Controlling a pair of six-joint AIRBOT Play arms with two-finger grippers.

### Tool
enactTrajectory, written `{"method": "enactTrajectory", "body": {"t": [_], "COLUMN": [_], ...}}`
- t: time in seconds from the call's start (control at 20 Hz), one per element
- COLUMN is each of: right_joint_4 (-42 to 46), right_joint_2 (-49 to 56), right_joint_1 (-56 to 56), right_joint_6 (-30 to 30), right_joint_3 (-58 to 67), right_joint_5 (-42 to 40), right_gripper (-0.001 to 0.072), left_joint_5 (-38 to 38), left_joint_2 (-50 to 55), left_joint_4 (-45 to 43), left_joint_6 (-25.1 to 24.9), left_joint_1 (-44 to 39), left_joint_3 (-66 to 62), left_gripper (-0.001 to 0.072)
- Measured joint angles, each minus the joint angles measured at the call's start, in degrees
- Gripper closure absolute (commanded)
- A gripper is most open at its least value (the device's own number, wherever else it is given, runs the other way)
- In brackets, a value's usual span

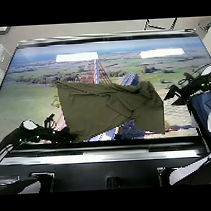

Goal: Fold the clothes and pants, and hang the long-sleeved shirts on hangers.

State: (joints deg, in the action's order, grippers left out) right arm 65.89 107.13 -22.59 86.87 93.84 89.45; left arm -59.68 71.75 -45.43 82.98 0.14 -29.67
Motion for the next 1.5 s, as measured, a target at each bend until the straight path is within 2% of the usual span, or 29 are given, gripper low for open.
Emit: {"method": "enactTrajectory", "body": {"t": [0.25, 0.35, 0.4, 0.45, 0.5, 0.55, 0.75, 0.95, 1.1, 1.25, 1.35, 1.5], "right_joint_4": [-3.69, -5.57, -6.4, -6.91, -7.52, -7.48, -8.35, -9.25, -9.62, -9.57, -7.74, -2.75], "right_joint_2": [3.34, 4.26, 4.74, 5.2, 5.53, 5.81, 4.92, -2.73, -12.17, -25.16, -33.79, -44.85], "right_joint_1": [0.0, 0.0, 0.04, 0.13, 0.28, 0.63, 1.99, 2.36, 2.47, 2.47, 2.47, 2.47], "right_joint_6": [-2.49, -2.86, -2.89, -2.91, -3.06, -3.34, -6.43, -8.72, -8.46, -7.87, -7.78, -6.23], "right_joint_3": [-0.39, -0.39, -0.42, -0.44, -0.46, -0.46, 0.33, 6.23, 14.47, 20.57, 22.32, 23.43], "right_joint_5": [-4.59, -5.51, -5.97, -6.4, -6.62, -6.67, -2.4, -1.44, -6.67, -15.89, -20.35, -24.52], "right_gripper": [0.0189, 0.0299, 0.0396, 0.0455, 0.0637, 0.0667, 0.0669, 0.0668, 0.0667, 0.0667, 0.0668, 0.0668], "left_joint_5": [-0.79, -1.07, -1.16, -1.18, -1.22, -1.29, -1.42, -1.4, 1.07, 4.22, 5.07, 6.29], "left_joint_2": [-2.78, -3.72, -4.11, -4.48, -4.81, -5.05, -5.77, -8.37, -10.4, -11.61, -12.72, -15.39], "left_joint_4": [0.02, 0.24, 0.31, 0.35, 0.35, 0.35, -0.13, -3.34, -5.77, -6.73, -7.39, -8.39], "left_joint_6": [0.13, 0.13, 0.15, 0.24, 0.55, 0.59, 0.52, 0.11, -0.13, -0.5, -0.55, -0.63], "left_joint_1": [-0.09, -0.09, -0.09, -0.09, -0.09, -0.09, 0.87, 3.85, 7.02, 9.99, 11.1, 11.91], "left_joint_3": [-0.04, -0.04, -0.04, -0.04, -0.09, -0.31, -5.18, -22.18, -43.23, -64.19, -73.16, -80.0], "left_gripper": [0.0687, 0.0686, 0.0686, 0.0686, 0.0686, 0.0686, 0.0688, 0.0688, 0.0687, 0.0686, 0.0686, 0.0687]}}
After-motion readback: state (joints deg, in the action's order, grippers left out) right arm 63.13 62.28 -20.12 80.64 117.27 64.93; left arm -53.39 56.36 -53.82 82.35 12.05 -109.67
